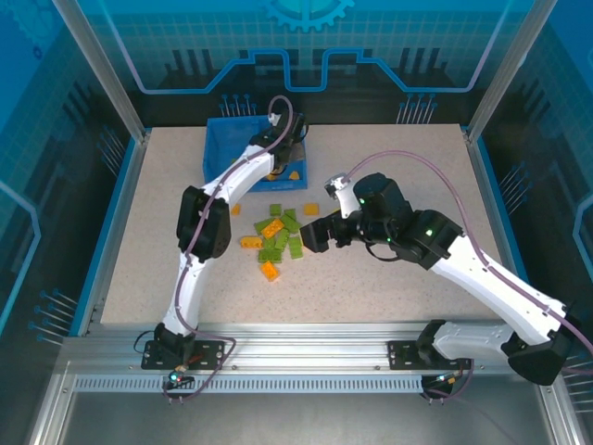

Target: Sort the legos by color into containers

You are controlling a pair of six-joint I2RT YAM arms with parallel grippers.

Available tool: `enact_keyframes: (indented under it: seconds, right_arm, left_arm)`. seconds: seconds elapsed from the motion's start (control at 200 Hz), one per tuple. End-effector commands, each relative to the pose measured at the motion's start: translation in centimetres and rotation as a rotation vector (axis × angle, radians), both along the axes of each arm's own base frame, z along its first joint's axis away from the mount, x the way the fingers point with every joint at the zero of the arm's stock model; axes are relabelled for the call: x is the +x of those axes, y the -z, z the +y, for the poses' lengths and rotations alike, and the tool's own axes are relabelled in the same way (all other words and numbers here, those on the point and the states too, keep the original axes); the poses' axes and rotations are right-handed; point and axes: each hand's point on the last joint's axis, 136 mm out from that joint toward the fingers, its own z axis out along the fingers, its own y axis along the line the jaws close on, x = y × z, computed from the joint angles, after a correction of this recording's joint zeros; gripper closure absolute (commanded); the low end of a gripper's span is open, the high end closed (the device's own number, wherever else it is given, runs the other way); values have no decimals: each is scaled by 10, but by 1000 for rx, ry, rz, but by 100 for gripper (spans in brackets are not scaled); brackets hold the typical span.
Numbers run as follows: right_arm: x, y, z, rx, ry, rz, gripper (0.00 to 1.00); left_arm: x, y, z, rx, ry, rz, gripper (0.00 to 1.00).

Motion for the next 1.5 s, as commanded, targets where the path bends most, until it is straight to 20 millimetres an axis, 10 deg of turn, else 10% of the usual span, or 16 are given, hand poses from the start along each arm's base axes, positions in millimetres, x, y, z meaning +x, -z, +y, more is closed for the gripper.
enact_keyframes:
  seconds: [0.0,0.33,0.61,0.795,0.925,1.496]
  right_arm:
    - [-5,0,-12,-7,27,1,0]
    - [-4,-5,-11,9,30,-12,0]
    - [6,16,-12,-25,60,3,0]
    - [13,28,-11,-48,69,29,0]
    - [17,36,-8,-55,68,52,0]
    - [14,37,-19,-72,99,65,0]
  left_arm:
    - [1,2,7,15,-5,24,53]
    - [-24,-49,8,-64,9,-10,42]
    - [-142,-106,7,-130,198,-69,46]
    - [-226,-67,15,14,438,73,45]
    - [-251,-27,31,129,512,196,46]
    - [-204,70,31,364,571,397,43]
